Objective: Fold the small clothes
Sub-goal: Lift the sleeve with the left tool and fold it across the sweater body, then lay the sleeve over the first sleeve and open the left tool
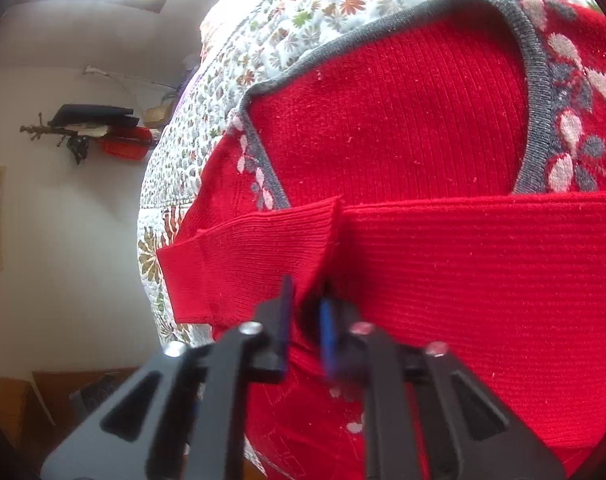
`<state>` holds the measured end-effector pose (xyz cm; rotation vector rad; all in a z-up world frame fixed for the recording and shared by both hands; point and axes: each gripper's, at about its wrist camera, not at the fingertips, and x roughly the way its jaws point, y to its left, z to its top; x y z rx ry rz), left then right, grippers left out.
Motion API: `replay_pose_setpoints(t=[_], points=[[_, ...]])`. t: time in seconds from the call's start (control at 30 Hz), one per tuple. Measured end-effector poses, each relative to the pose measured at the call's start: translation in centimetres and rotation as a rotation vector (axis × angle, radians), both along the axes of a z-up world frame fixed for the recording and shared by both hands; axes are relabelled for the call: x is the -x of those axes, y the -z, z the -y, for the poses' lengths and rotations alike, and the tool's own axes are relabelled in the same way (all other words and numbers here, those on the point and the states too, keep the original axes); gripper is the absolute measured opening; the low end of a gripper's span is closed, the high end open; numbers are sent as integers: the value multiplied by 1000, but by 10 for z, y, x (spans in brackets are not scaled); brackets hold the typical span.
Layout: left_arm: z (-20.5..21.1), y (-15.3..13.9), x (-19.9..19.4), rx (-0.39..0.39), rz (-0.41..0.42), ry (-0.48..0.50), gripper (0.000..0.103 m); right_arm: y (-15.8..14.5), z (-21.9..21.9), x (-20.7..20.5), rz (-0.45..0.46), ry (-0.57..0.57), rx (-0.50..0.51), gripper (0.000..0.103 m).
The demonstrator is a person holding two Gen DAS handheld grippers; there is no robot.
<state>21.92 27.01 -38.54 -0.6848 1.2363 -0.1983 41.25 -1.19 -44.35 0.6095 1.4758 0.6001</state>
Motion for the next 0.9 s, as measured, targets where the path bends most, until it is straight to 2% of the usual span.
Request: replay_pose_setpoints(t=[0.07,0.2,0.4,0.57,0.73,0.9], points=[[-3,1,0,0,-4,-9,69,-5,2,0,0,19,-10,5],[-9,0,3,-5,-14,-22,69,-32,11,-1,41,33,-24,4],[-12,-6,1,-8,-9,-36,69,-88,49,1,146,87,-26,4],[-10,-13,-6,-17,6,-29,69,-117,86,7,204,139,3,4],[-9,-19,-14,-27,20,-21,69,-122,122,21,214,192,36,4],[-9,-23,-21,-38,27,-14,69,-104,160,34,185,250,64,4]])
